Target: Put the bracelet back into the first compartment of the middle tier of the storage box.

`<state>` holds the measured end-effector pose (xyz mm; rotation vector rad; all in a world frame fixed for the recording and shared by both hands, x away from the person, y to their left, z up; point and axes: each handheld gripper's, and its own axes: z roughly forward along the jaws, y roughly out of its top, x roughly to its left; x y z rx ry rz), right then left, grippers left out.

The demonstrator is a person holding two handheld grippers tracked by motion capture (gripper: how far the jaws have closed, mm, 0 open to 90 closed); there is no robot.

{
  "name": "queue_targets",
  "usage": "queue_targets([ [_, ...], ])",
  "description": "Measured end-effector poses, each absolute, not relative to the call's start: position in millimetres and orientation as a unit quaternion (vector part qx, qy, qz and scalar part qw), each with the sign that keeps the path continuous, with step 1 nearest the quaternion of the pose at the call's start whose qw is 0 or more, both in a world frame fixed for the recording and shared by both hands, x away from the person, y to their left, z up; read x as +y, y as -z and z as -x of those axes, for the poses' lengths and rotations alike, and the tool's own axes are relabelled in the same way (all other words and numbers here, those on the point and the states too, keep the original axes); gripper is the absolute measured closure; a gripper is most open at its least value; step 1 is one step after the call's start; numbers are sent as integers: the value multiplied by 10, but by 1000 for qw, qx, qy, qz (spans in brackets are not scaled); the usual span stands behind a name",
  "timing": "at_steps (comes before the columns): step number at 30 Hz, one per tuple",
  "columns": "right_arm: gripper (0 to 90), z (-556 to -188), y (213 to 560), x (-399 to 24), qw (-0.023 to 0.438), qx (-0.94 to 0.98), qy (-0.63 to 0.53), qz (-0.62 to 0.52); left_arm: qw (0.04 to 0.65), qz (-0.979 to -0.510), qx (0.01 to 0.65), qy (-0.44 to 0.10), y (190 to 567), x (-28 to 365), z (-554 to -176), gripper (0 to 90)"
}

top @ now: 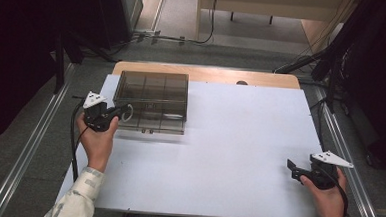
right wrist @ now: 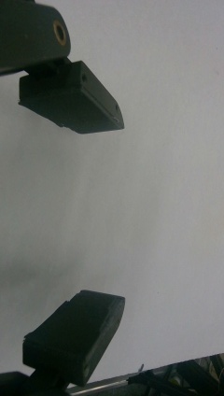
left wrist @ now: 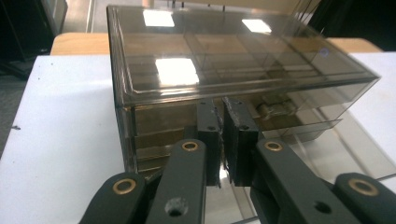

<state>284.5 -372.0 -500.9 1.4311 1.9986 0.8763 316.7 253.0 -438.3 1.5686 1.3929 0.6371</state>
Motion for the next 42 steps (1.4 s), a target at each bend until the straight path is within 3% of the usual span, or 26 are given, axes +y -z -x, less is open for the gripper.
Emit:
queue_targets([
  [32,118,-2839,5009,-3724,259,738,-325,-532,423,-655,570,-259,4531,2532,-3220,863],
  [36,118,-2839,5009,-3725,259,737,-325,-532,428,-657,566,-255,4527,2525,-3213,783],
  [42,118,-2840,5009,-3724,260,738,-325,-532,427,-655,567,-259,4518,2526,-3200,741],
])
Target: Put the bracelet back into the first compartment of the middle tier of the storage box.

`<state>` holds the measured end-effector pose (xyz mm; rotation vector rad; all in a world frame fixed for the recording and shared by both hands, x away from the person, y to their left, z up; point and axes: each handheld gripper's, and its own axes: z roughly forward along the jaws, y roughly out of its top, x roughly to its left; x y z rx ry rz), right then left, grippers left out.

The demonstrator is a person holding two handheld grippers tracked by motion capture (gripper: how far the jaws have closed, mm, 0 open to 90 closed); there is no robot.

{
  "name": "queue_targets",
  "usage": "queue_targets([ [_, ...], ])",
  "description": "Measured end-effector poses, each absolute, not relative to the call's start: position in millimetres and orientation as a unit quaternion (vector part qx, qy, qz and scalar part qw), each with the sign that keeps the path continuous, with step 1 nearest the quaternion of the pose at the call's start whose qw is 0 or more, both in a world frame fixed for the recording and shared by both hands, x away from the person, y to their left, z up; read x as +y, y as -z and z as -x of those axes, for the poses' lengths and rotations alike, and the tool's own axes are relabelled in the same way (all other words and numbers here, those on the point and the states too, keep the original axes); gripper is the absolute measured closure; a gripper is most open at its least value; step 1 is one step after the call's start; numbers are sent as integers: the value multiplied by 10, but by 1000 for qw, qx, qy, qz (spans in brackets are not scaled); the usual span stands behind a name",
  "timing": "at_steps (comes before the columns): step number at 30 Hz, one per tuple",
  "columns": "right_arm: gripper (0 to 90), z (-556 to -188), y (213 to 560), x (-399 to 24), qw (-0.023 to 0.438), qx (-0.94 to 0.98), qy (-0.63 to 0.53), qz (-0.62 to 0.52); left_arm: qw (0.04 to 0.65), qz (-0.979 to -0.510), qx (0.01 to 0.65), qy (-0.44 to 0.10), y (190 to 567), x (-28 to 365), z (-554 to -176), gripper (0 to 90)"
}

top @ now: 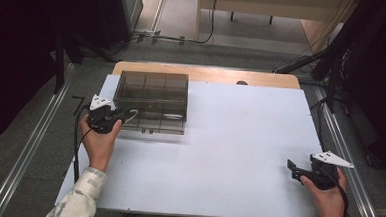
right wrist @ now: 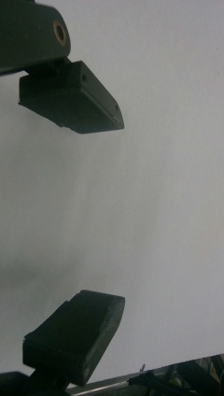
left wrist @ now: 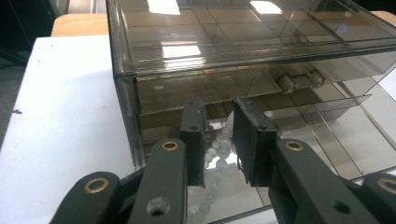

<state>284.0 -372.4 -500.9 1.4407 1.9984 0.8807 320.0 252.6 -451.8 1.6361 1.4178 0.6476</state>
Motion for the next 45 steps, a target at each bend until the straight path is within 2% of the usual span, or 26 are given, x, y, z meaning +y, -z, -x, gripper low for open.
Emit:
queue_targets([
  [11,118,-2841,5009,-3724,260,738,-325,-530,428,-653,572,-250,4525,2537,-3168,551],
  [23,118,-2841,5009,-3724,259,738,-326,-531,417,-655,577,-256,4538,2540,-3163,532],
  [36,118,-2838,5007,-3727,260,737,-326,-531,409,-644,587,-272,4531,2560,-3138,372],
  [43,119,-2836,5005,-3731,261,737,-326,-531,412,-641,587,-273,4537,2555,-3117,256],
  [45,118,-2834,5005,-3736,261,738,-326,-530,414,-641,586,-273,4531,2555,-3109,249],
])
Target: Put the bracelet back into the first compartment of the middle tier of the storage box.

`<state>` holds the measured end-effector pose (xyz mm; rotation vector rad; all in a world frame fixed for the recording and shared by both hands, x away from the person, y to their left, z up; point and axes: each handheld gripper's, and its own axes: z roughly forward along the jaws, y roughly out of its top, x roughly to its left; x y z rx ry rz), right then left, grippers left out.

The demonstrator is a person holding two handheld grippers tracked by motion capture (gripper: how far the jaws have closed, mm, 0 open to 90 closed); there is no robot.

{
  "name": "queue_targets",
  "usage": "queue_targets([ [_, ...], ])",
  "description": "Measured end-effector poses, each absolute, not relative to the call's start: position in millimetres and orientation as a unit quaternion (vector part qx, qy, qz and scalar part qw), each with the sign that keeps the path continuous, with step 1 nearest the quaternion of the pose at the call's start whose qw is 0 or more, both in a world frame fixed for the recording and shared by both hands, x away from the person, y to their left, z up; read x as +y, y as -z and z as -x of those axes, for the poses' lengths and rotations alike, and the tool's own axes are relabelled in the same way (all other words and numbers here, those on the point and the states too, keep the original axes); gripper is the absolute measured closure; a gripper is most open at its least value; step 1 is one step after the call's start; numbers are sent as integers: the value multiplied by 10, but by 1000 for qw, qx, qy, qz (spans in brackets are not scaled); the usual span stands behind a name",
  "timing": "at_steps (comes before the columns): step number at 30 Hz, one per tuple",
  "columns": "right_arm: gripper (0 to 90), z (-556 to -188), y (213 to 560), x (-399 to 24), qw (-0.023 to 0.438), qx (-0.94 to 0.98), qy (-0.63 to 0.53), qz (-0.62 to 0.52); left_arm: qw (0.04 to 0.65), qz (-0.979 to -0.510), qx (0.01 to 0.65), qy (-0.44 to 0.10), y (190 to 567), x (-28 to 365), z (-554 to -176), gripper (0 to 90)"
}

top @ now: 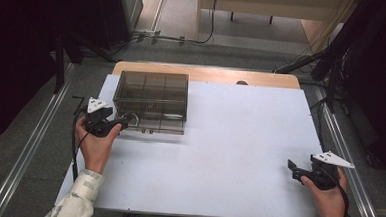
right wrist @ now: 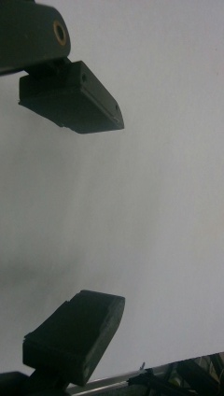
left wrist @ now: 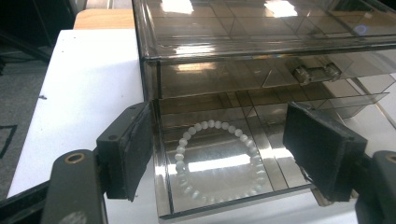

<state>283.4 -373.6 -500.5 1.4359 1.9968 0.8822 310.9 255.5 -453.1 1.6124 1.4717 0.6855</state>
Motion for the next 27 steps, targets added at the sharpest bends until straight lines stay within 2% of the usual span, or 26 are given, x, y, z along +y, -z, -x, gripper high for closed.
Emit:
queue_targets([
  [4,118,-2833,5005,-3738,261,737,-326,-531,419,-639,586,-271,4519,2555,-3094,199],
  [11,118,-2832,5004,-3735,261,737,-326,-531,417,-641,587,-266,4537,2553,-3064,169],
  [27,118,-2830,5002,-3738,261,738,-327,-529,418,-646,579,-268,4565,2516,-2933,146],
])
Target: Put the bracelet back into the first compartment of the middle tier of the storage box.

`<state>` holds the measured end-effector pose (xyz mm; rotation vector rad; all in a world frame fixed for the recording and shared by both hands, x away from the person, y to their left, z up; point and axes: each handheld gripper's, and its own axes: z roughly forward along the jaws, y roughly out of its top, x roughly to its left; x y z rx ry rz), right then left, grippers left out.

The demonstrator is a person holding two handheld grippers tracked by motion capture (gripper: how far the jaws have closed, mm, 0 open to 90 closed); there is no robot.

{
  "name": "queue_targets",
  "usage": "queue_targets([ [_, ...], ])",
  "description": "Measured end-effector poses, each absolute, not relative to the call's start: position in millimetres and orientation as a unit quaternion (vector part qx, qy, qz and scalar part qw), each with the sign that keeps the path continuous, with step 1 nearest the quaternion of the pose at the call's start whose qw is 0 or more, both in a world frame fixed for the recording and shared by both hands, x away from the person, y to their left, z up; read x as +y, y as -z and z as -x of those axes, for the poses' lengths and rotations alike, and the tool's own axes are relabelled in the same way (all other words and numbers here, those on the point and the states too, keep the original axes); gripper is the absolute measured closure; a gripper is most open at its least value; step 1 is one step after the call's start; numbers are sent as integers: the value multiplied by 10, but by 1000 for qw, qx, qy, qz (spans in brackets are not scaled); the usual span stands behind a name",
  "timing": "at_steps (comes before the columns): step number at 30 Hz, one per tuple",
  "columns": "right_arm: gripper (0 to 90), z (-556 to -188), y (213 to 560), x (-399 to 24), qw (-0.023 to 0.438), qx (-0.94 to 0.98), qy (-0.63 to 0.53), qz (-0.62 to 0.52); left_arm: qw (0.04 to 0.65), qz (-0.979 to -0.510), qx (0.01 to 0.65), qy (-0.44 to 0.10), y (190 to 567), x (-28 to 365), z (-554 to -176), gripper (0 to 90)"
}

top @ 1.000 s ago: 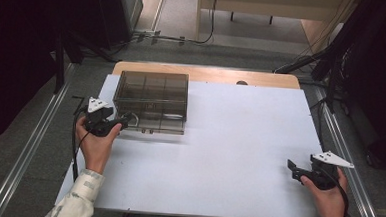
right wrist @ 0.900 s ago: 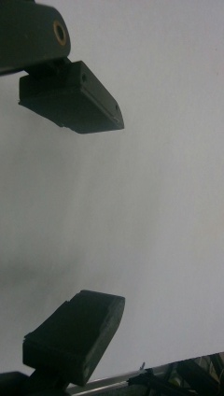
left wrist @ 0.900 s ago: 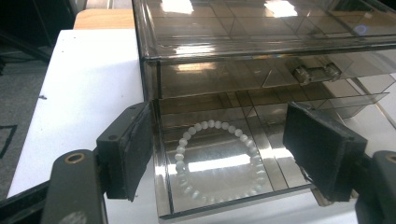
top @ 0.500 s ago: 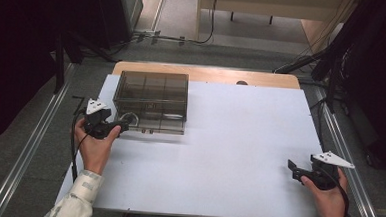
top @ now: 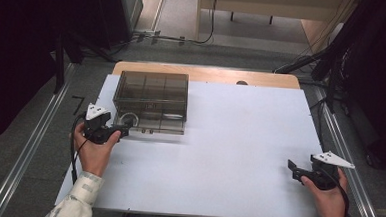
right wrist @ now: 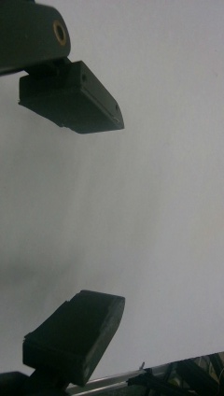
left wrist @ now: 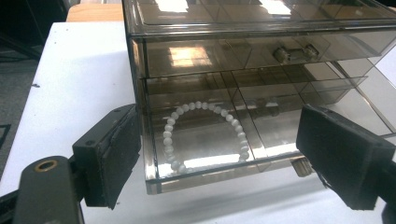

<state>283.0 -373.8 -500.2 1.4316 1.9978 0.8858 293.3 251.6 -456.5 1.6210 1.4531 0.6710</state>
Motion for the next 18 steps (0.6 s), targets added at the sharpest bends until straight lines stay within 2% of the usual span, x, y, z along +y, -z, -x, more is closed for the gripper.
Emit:
queue_targets([
  [18,118,-2824,4994,-3742,262,736,-330,-530,423,-648,575,-266,4587,2479,-2745,146],
])
